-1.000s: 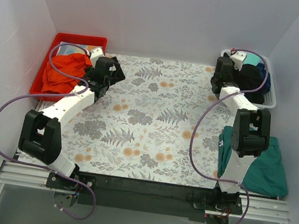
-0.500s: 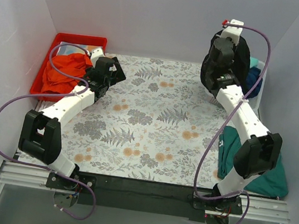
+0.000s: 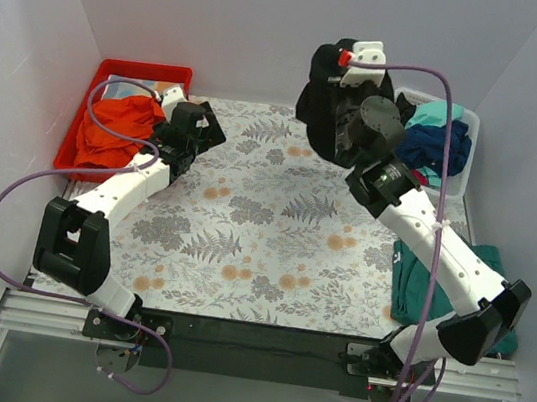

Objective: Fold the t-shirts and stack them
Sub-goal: Move the tshirt to the center of the board

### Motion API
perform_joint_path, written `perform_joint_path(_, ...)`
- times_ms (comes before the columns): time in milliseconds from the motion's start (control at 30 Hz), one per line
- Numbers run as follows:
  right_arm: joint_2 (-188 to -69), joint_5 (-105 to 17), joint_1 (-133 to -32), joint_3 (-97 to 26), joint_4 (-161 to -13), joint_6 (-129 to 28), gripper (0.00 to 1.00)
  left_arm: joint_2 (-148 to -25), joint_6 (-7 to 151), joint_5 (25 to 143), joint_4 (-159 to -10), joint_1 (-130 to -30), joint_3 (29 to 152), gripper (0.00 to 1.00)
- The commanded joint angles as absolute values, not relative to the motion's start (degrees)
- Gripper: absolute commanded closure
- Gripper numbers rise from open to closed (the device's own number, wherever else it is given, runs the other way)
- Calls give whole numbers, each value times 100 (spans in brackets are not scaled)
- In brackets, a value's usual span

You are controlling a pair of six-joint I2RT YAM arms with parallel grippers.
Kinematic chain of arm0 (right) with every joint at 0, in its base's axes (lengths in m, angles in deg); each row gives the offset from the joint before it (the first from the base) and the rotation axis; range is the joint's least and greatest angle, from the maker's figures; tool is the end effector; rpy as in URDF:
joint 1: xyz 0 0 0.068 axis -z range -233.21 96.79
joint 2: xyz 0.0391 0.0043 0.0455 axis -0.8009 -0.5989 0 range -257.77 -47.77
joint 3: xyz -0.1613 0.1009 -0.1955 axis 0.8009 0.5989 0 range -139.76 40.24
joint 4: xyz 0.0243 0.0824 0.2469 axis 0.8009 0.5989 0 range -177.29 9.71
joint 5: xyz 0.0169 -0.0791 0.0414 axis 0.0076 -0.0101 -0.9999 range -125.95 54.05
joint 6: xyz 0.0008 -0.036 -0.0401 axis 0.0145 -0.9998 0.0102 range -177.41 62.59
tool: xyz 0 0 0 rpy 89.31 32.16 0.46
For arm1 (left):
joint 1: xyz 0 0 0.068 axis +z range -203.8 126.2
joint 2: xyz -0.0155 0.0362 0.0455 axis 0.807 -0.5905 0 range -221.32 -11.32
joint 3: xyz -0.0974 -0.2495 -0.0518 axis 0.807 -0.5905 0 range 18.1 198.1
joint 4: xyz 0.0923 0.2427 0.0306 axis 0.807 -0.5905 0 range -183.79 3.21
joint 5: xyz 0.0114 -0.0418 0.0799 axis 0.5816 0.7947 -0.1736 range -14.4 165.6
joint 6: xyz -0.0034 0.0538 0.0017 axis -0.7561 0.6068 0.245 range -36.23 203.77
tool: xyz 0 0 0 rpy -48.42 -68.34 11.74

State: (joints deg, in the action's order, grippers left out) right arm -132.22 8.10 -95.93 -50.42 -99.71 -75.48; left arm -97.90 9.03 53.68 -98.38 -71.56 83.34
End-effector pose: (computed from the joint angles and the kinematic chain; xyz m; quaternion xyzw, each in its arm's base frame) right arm 0.2561 0.2029 0.4942 -0.0108 0.6205 -0.0530 0.7823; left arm 0.3319 -0.0922 0.2855 -0.4913 0.7147 -0.2232 0.4449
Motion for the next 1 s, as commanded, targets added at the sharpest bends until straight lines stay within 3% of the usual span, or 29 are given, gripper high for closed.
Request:
perform_joint_path(0, -12557, -25, -10111, -4617, -9916, -7090, 99, -9727, 678, 4933, -9970, -7182, 8358, 7)
perform_joint_path(233, -11976, -1246, -10146, -2579, -9511, -5233, 99, -9806, 256, 4423, -10348, -7182, 8402, 7)
perform_joint_path(267, -11967, -1353, -10138, -2125, -9485, -5049, 89, -9824, 125, 4378, -10410, -7182, 8402, 7)
perform_joint_path(333, -12046, -1477, -10138, -1779, -9327, -4635, 80, -9868, 36, 4238, -10577, -7182, 8393, 7)
perform_joint_path(367, -12081, -1442, -10129, -1499, -9248, -4521, 59, -9877, -16, 4185, -10629, -7182, 8393, 7)
perform_joint_path(400, -12194, -1399, -10138, -1426, -9160, -4441, 50, -9886, -69, 4176, -10699, -7182, 8385, 7)
perform_joint_path(467, -12327, -1162, -10138, -1364, -8870, -4274, 36, -9912, -69, 4263, -10691, -7182, 8341, 7)
perform_joint_path(567, -12450, -766, -10129, -1425, -8737, -4273, 25, -9947, -78, 4430, -10691, -7182, 8288, 7)
perform_joint_path(700, -12590, -450, -9936, -1645, -8737, -4204, 26, -10009, -17, 4798, -10683, -7182, 8244, 7)
perform_joint_path(833, -12968, -1228, -9155, -1952, -8764, -3765, 30, -10053, 45, 5212, -10595, -7392, 8112, 10)
perform_joint_path(967, -13897, -1916, -8163, -2356, -8825, -3491, 55, -10053, 10, 5423, -10507, -7797, 7840, 19)
